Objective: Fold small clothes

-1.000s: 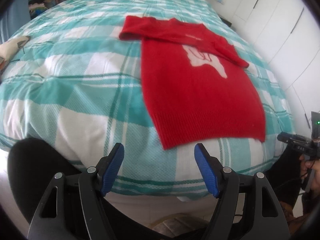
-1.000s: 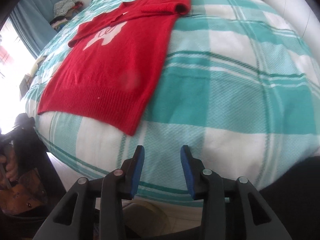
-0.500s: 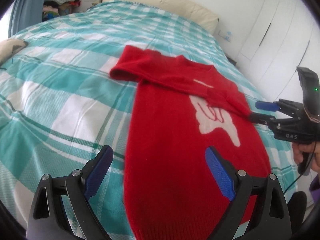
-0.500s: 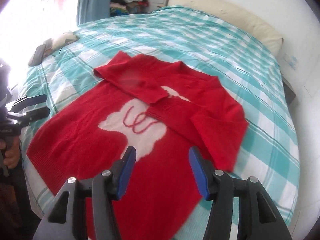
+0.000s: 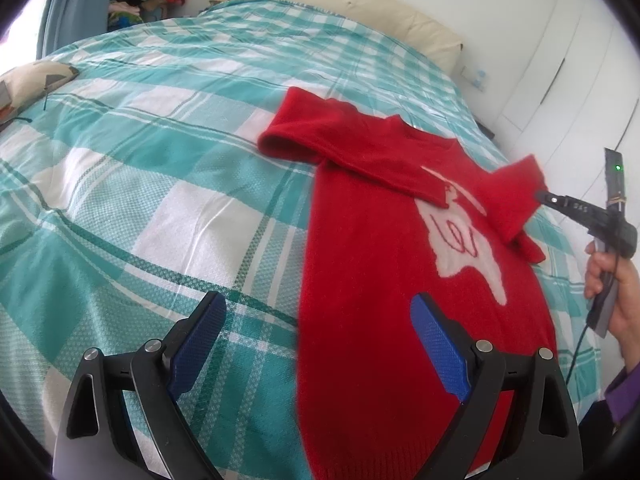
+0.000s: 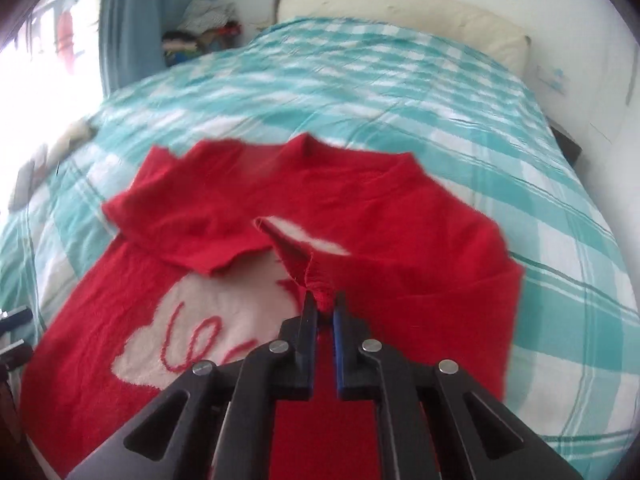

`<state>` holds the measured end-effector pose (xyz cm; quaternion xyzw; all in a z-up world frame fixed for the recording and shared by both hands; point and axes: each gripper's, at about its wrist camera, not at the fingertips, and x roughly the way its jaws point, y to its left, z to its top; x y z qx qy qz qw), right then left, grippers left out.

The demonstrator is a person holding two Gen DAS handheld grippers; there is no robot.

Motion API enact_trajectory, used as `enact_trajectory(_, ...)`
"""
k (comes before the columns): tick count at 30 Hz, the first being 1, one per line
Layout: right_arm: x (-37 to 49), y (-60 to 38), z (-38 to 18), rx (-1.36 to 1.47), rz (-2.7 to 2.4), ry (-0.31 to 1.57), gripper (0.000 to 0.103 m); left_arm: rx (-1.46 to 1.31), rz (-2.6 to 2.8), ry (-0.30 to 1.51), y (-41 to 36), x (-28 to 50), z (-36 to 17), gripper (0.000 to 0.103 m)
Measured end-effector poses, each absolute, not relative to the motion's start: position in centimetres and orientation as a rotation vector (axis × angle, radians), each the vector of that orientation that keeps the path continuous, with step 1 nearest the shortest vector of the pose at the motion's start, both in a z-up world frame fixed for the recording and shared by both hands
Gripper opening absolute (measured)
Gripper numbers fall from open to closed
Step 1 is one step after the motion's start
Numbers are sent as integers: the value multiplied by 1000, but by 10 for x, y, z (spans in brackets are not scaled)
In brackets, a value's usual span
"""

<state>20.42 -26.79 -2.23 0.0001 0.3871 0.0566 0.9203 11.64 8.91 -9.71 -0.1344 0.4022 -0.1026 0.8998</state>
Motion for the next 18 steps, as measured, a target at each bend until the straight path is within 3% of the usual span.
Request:
enact_trajectory(4, 150, -407, 15, 231, -143, 689, 6, -285, -205, 833, 91, 116, -98, 94)
enact_trajectory(8, 93, -517, 5, 445, -349, 662, 6, -286, -192, 843, 91, 117, -102, 94)
enact_trajectory(16, 31, -581, -66, 759, -444, 648, 7, -265, -154, 854, 92, 117, -110, 94)
enact_trajectory(18, 29, -588, -77, 868, -409, 648, 12, -268, -152, 858, 92, 118, -111, 94)
